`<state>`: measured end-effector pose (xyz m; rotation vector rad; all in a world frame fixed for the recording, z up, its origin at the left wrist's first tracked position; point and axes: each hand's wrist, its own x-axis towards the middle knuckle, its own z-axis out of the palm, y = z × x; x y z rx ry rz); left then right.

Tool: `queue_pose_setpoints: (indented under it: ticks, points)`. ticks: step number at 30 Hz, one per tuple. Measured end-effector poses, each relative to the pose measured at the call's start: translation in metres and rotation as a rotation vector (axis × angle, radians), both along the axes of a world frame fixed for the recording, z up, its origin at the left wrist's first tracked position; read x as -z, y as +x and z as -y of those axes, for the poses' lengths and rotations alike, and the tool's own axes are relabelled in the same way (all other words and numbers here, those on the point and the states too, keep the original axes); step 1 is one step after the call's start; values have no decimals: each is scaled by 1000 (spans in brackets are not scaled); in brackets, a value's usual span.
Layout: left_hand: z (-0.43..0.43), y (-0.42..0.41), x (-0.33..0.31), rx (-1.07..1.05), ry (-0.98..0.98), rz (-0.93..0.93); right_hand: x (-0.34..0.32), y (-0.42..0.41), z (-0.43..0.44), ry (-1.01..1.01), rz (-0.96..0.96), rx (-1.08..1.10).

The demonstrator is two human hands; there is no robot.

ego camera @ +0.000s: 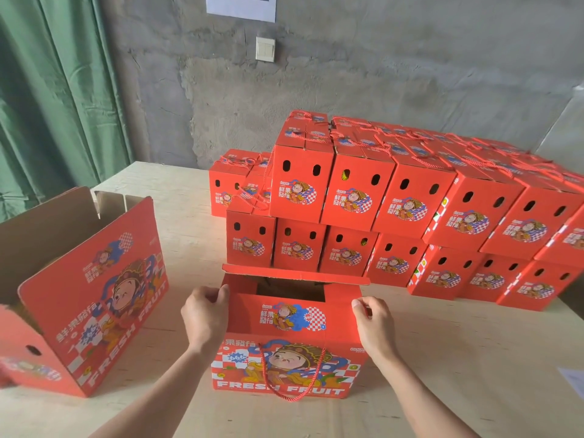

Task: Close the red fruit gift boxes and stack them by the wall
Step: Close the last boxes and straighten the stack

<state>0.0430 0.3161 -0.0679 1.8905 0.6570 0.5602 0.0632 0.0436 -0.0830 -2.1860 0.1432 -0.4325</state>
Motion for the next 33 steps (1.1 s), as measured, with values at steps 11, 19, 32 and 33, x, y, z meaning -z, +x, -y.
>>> queue_pose_setpoints:
  ticks: [11, 19, 32, 33]
  points:
    - [-10, 6, -4, 10, -474, -55, -3, 2, -3, -23, -23, 11]
    - [-12, 3, -1, 233, 88, -16, -2, -1, 1, -59, 2, -54]
    - [-8, 7, -2, 156, 113, -91, -3, -1, -2, -52, -6, -19]
    - [-8, 7, -1, 144, 87, -79, -3, 0, -2, -55, -9, -22]
